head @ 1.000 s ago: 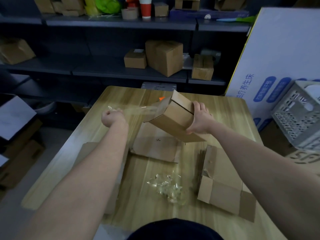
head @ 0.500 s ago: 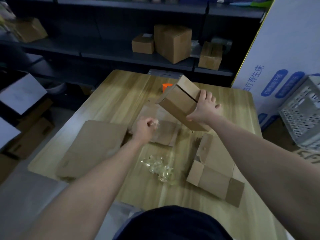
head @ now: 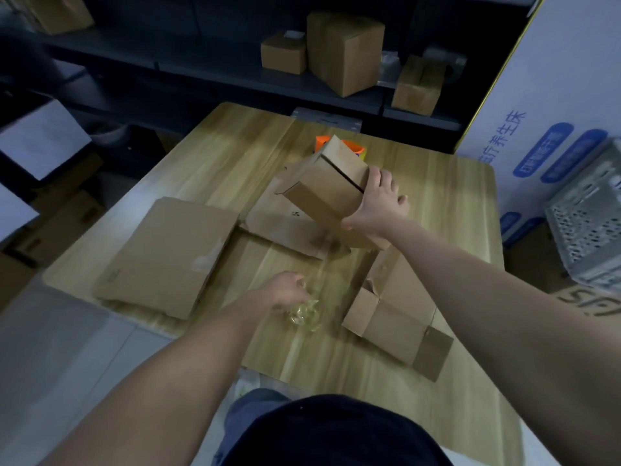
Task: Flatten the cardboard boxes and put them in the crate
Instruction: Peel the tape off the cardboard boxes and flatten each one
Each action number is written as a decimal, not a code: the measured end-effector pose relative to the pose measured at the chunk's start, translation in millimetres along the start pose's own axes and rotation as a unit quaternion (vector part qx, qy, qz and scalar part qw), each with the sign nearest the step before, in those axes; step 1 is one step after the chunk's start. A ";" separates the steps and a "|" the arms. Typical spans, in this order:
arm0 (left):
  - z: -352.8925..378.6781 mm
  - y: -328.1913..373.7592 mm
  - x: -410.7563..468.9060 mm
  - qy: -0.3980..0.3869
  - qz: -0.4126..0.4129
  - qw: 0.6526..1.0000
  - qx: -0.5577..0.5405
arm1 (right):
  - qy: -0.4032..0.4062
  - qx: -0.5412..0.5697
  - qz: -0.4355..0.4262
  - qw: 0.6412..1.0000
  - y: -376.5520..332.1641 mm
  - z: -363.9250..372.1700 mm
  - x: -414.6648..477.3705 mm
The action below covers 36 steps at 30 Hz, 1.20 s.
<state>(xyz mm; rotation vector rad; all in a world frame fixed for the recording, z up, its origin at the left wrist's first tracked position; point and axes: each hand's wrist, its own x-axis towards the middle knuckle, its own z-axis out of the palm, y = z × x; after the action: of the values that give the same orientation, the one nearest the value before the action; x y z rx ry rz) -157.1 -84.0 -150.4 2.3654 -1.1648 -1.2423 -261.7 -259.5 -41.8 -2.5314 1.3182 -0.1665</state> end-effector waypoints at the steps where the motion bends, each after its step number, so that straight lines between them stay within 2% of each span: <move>1: -1.1 2.4 -1.6 -0.023 -0.010 1.000 -0.019 | -0.002 0.002 -0.003 1.000 -1.3 1.1 -1.0; 3: 1.3 2.2 -4.8 -0.020 -0.006 0.999 -0.045 | 0.000 0.009 -0.011 1.000 -4.5 2.7 -2.3; 7: 6.4 -9.2 -7.2 0.057 -0.011 0.995 -0.084 | 0.005 0.025 -0.028 0.999 -11.5 1.2 -1.7; 10: 6.2 -5.2 -6.8 0.092 -0.037 0.994 -0.038 | 0.008 0.034 -0.032 0.999 -14.3 -2.8 -0.2; 13: 7.5 -2.5 -5.8 0.084 -0.049 0.995 -0.014 | 0.007 0.039 -0.030 0.999 -14.4 -7.2 1.3; 16: 7.3 -3.0 -8.1 0.061 -0.072 0.994 0.062 | 0.011 0.045 -0.033 0.998 -15.5 -9.8 1.9; 19: 6.7 -1.9 -9.3 0.039 -0.078 0.993 0.079 | 0.006 0.047 -0.035 0.998 -18.9 -11.6 1.5; 26: -1.0 -9.9 -5.4 0.066 -0.081 0.985 0.141 | 0.010 0.057 -0.053 0.997 -25.2 -12.7 1.0; 32: -13.9 -9.8 -6.5 0.055 -0.089 0.959 0.264 | 0.005 0.053 -0.058 0.997 -34.1 -7.7 0.0; 36: -24.0 -14.6 -12.4 0.066 -0.101 0.928 0.352 | 0.002 0.050 -0.061 0.997 -38.1 -4.6 0.6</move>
<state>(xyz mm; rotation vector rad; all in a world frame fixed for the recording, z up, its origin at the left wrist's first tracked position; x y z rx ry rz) -134.7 -69.0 -135.9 3.0855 -1.5453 -0.7637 -232.5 -240.2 -26.0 -2.5286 1.1264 -0.2564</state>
